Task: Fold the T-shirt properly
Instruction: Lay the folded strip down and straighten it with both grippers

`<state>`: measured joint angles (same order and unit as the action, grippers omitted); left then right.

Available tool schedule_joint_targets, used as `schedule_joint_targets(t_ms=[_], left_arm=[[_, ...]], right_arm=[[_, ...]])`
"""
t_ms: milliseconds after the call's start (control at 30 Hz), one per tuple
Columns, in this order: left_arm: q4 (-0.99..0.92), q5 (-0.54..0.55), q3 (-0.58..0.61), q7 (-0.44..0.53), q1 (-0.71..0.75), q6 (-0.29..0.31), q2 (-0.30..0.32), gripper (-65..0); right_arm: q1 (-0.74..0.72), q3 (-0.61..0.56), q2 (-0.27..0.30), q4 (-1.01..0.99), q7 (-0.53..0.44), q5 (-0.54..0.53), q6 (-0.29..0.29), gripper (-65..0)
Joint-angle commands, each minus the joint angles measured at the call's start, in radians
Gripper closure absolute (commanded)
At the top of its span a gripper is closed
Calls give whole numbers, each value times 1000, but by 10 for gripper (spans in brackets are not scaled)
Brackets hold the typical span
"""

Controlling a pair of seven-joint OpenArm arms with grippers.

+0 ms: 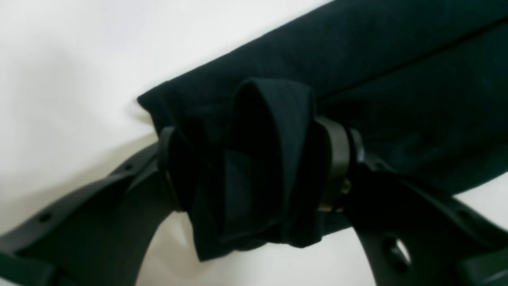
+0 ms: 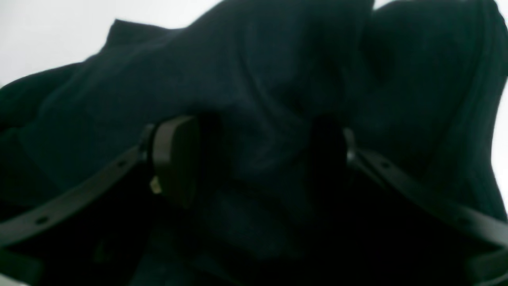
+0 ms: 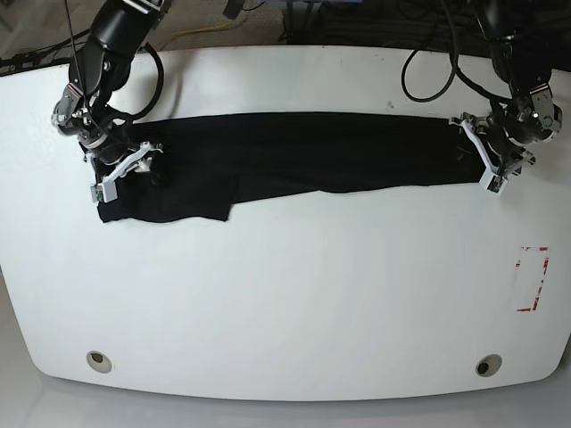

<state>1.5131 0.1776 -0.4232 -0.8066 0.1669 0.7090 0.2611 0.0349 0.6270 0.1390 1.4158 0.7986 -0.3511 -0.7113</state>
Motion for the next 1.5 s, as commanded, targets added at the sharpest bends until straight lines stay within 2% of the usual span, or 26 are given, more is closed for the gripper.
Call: schedule_joint_targets(t_ms=[0, 67, 133, 367, 467, 600, 900, 1067, 1233, 1333, 1400, 1467], left_arm=[[-88, -91, 4, -52, -48, -11, 8, -374], [-119, -89, 2, -50, -82, -11, 8, -374], [-121, -88, -1, -52, -100, -11, 8, -374], [-72, -83, -1, -53, -128, -11, 5, -376], [-58, -83, -1, -58, -143, -11, 4, -376], [-61, -83, 1, -56, -146, -11, 4, -376], [-61, -83, 2, -55, -145, -11, 4, -376], [-61, -83, 2, -55, -140, -11, 4, -376], [-61, -83, 2, -55, -140, -11, 4, -376], [-61, -83, 2, -55, -140, -11, 4, -376], [-61, -83, 2, -53, -139, -11, 4, -376], [-61, -83, 2, -53, -139, -11, 4, -376]], right_arm=[[-114, 4, 29, -120, -31, 125, 13, -426], [-160, 6, 32, -169, -58, 162, 13, -425], [-172, 9, 43, -148, -46, 165, 13, -425], [-172, 9, 37, 72, 106, 163, 13, -430], [-172, 9, 37, 92, 134, 162, 13, -426], [-172, 12, 46, 104, 149, 94, 13, -431], [-290, 4, 66, -86, 141, 83, 13, -431], [-352, 3, 66, -223, 92, 83, 13, -431], [-358, 3, 44, -214, 92, 83, 13, -420], [-356, 3, 34, -198, 87, 83, 13, -349], [-356, 3, 34, -198, 84, 83, 13, -244], [-356, 1, 35, -200, 77, 83, 13, -176]])
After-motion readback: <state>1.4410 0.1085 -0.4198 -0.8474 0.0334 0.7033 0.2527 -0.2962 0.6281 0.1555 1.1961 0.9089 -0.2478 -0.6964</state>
